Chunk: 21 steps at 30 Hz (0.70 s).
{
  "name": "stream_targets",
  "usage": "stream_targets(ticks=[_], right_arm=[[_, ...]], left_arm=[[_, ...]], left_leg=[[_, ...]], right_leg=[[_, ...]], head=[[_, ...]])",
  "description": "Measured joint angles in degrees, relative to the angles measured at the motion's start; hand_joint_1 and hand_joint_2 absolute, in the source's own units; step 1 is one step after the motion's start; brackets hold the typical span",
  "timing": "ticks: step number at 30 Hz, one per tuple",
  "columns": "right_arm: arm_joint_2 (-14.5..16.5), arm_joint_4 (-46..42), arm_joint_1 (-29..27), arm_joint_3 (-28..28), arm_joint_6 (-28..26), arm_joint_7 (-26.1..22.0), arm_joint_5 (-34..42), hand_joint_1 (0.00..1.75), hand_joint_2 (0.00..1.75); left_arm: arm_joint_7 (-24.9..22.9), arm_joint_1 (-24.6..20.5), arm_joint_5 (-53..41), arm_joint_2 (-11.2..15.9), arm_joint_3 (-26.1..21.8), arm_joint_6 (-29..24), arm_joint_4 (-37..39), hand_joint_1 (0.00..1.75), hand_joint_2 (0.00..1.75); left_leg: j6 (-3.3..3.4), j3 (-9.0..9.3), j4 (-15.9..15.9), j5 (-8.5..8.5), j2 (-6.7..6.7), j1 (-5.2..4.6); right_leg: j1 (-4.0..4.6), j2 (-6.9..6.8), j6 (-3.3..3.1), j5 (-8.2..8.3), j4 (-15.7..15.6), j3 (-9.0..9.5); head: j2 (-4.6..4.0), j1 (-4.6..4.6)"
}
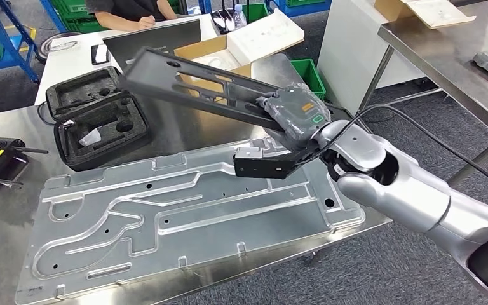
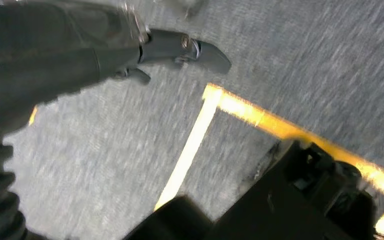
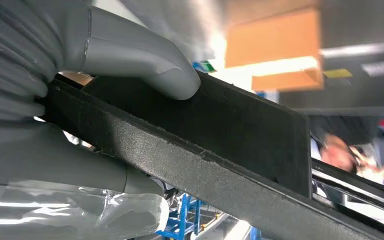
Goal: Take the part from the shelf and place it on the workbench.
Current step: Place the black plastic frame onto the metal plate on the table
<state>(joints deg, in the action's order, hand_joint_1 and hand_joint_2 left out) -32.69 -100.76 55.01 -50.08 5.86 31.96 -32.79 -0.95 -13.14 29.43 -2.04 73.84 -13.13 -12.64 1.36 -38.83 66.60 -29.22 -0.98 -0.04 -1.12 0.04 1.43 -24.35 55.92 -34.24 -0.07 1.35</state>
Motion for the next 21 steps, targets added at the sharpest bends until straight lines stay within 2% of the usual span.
stream_targets(ticks=[1, 2, 3, 4, 6, 7, 8, 11, 13, 15, 16, 17, 18, 19, 21], right_arm=[[0.28, 1.54, -0.3, -0.75, 0.58, -0.37, -1.33, 1.75, 1.75], [0.59, 2.98, -0.8, -1.48, 1.03, -0.74, -2.45, 1.75, 1.75], [0.93, 4.29, -1.44, -2.19, 1.31, -1.11, -3.36, 1.75, 1.75], [1.19, 5.4, -2.03, -2.77, 1.45, -1.43, -4.02, 1.31, 1.31], [1.68, 7.31, -2.74, -3.63, 1.43, -1.98, -4.87, 0.44, 0.44], [1.91, 8.31, -2.86, -3.95, 1.39, -2.15, -5.15, 0.0, 0.0], [2.15, 9.36, -3.03, -4.23, 1.35, -2.29, -5.38, 0.0, 0.0], [2.67, 12.13, -3.9, -5.1, 1.34, -2.51, -5.89, 0.0, 0.0], [3.03, 13.71, -4.18, -5.55, 1.32, -2.64, -6.12, 0.0, 0.0], [3.26, 15.15, -4.51, -5.69, 1.31, -2.66, -6.18, 0.0, 0.0], [3.28, 15.65, -4.85, -5.7, 1.33, -2.62, -6.21, 0.0, 0.0], [3.27, 15.98, -5.23, -5.7, 1.38, -2.58, -6.23, 0.0, 0.0], [3.27, 16.22, -5.52, -5.7, 1.43, -2.56, -6.25, 0.0, 0.0], [3.28, 16.39, -5.66, -5.69, 1.48, -2.55, -6.28, 0.0, 0.0], [3.31, 16.65, -5.63, -5.65, 1.52, -2.55, -6.32, 0.0, 0.0]], left_arm=[[-0.2, -0.34, -0.19, -0.01, 0.16, -0.04, 0.0, 0.0, 1.75], [-0.36, -0.62, -0.34, -0.02, 0.3, -0.07, -0.01, 0.0, 1.75], [-0.48, -0.75, -0.44, -0.05, 0.43, -0.07, -0.01, 0.0, 1.75], [-0.54, -0.75, -0.53, -0.08, 0.54, -0.07, -0.01, 0.0, 1.75], [-0.62, -0.5, -0.61, -0.13, 0.79, -0.04, -0.01, 0.0, 1.75], [-0.63, -0.4, -0.64, -0.16, 0.94, -0.01, -0.01, 0.0, 1.75], [-0.65, -0.31, -0.64, -0.19, 1.13, 0.04, -0.01, 0.0, 1.75], [-0.59, -0.28, -0.8, -0.31, 1.71, 0.22, -0.01, 0.0, 1.75], [-0.39, -0.31, -0.9, -0.43, 2.05, 0.24, 0.0, 0.0, 0.87], [0.04, -0.23, -0.53, -0.49, 2.25, -0.01, 0.01, 0.0, 0.0], [0.2, -0.14, -0.32, -0.49, 2.28, -0.13, 0.01, 0.0, 0.0], [0.25, -0.01, -0.23, -0.51, 2.28, -0.14, 0.01, 0.0, 0.0], [0.19, 0.12, -0.26, -0.55, 2.28, -0.07, 0.0, 0.0, 0.0], [0.12, 0.23, -0.29, -0.6, 2.29, 0.02, 0.0, 0.0, 0.0], [0.02, 0.31, -0.29, -0.69, 2.29, 0.13, 0.0, 0.0, 0.0]], left_leg=[[-0.12, -1.95, 3.81, -1.17, 0.02, 0.02], [-0.14, -3.24, 6.09, -1.48, 0.03, 0.02], [-0.03, -3.46, 6.06, -0.71, 0.03, 0.0], [0.19, -2.6, 3.78, 0.99, 0.03, -0.03], [0.95, 0.98, -4.41, 5.08, -0.01, -0.24], [1.32, 2.49, -7.81, 6.18, -0.04, -0.39], [1.61, 3.42, -9.83, 6.6, -0.09, -0.53], [2.21, 4.13, -11.11, 6.41, -0.22, -0.54], [2.77, 4.74, -11.8, 6.6, -0.22, -0.3], [3.18, 5.18, -12.07, 6.58, -0.15, -0.21], [3.31, 5.29, -12.06, 6.51, -0.12, -0.19], [3.34, 5.4, -12.05, 6.41, -0.12, -0.16], [3.3, 5.53, -12.03, 6.3, -0.12, -0.09], [3.17, 5.73, -12.0, 6.16, -0.13, 0.0], [2.69, 6.26, -11.93, 5.7, -0.17, 0.08]], right_leg=[[0.06, -0.06, -0.11, -0.06, 0.0, 0.05], [0.14, -0.09, -0.19, -0.14, 0.0, 0.14], [0.22, -0.09, -0.22, -0.24, 0.01, 0.26], [0.29, -0.01, -0.22, -0.35, 0.01, 0.42], [0.44, 0.18, -0.08, -0.64, 0.01, 0.75], [0.53, 0.26, 0.05, -0.76, 0.0, 0.79], [0.6, 0.31, 0.23, -0.82, -0.04, 0.78], [0.66, 0.29, 0.95, -1.05, -0.18, 0.89], [0.69, 0.25, 1.48, -2.57, 2.04, 0.15], [0.62, 0.25, 1.79, -5.8, 8.93, -3.07], [0.54, 0.26, 1.89, -7.25, 12.98, -5.19], [0.43, 0.25, 1.98, -7.79, 15.75, -6.82], [0.3, 0.24, 2.06, -7.25, 16.48, -7.55], [0.16, 0.21, 2.14, -5.55, 14.62, -6.99], [-0.14, 0.03, 2.33, -1.14, 6.54, -3.42]], head=[[0.0, 0.01], [0.0, 0.02], [0.0, 0.02], [0.0, 0.02], [0.0, 0.02], [0.0, 0.03], [0.0, 0.04], [0.0, 0.08], [0.0, 0.11], [0.0, 0.13], [0.0, 0.13], [0.0, 0.13], [0.0, 0.13], [0.0, 0.14], [0.0, 0.15]])
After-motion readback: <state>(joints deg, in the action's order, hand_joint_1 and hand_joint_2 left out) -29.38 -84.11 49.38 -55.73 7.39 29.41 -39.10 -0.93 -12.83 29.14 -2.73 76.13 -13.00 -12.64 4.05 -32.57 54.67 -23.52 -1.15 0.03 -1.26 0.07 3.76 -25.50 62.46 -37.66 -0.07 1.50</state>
